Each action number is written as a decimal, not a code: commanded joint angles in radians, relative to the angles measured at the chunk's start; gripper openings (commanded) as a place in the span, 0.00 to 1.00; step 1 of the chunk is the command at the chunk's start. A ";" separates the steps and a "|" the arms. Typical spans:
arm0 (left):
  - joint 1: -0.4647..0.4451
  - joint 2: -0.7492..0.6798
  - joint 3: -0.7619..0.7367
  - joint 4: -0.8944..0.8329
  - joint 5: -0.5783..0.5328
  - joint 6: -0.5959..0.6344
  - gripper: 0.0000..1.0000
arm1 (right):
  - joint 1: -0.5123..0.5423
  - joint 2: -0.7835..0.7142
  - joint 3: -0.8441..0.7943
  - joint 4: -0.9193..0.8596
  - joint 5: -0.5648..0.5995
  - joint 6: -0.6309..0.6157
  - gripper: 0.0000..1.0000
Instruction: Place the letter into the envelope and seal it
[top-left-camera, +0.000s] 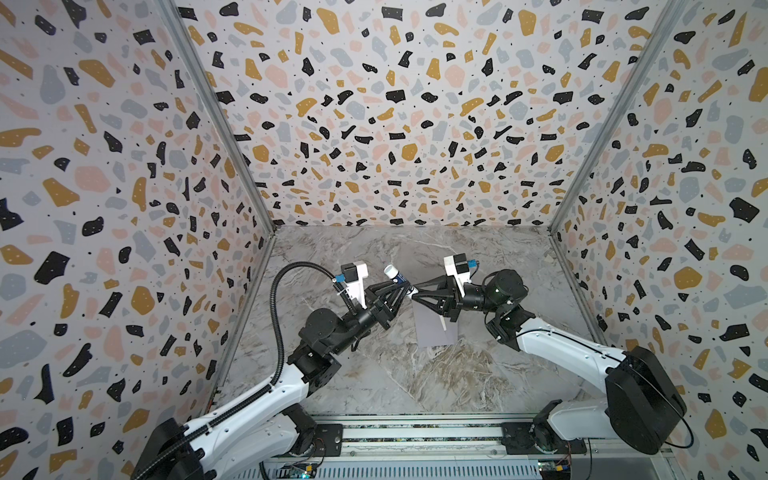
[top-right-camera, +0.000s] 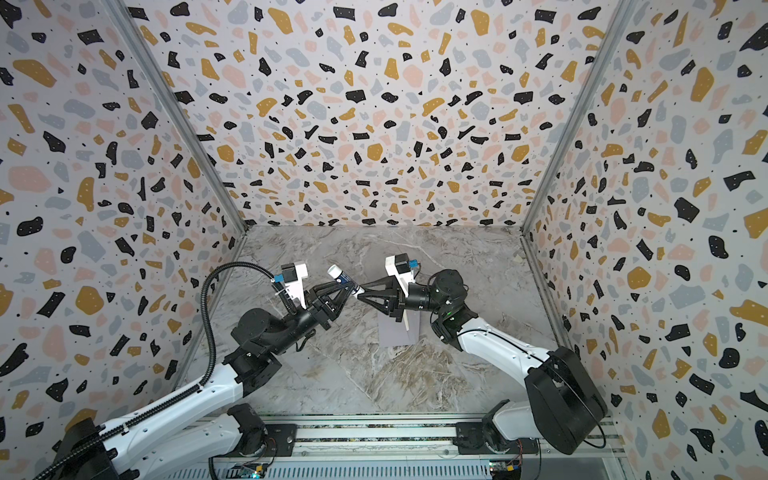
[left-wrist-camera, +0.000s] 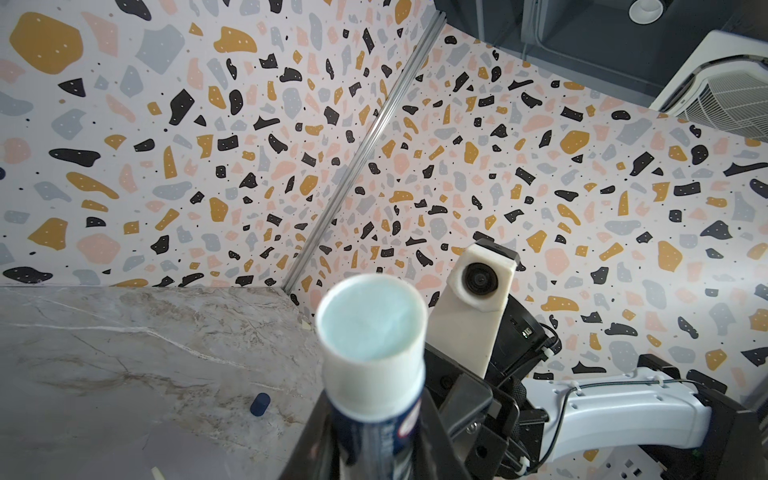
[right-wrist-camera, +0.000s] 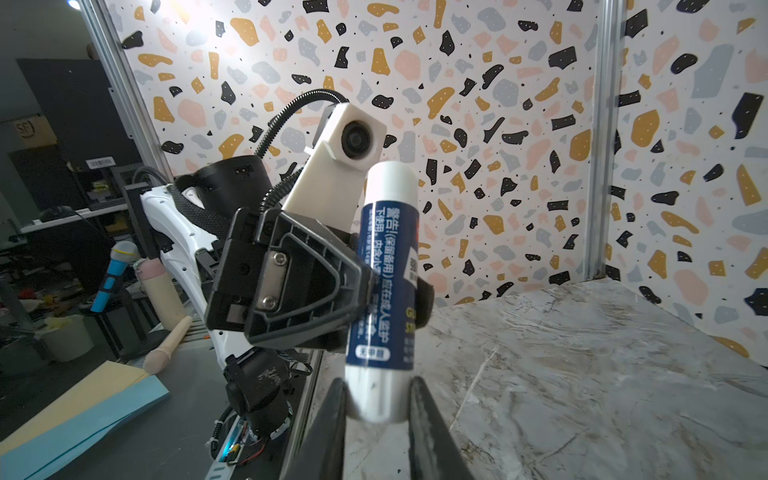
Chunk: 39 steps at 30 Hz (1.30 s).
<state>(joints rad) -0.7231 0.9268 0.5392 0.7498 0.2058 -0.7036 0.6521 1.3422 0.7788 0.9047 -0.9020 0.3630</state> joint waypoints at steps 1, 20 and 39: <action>-0.007 -0.011 0.023 0.049 -0.011 -0.042 0.00 | 0.051 -0.089 -0.019 -0.105 0.173 -0.226 0.27; -0.007 -0.025 0.073 -0.056 -0.095 -0.131 0.00 | 0.383 -0.166 -0.240 0.264 1.019 -1.042 0.75; -0.007 -0.014 0.080 -0.050 -0.080 -0.174 0.00 | 0.421 -0.023 -0.180 0.383 1.084 -1.111 0.50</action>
<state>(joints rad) -0.7269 0.9150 0.5770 0.6518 0.1150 -0.8768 1.0672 1.3170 0.5491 1.2263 0.1577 -0.7494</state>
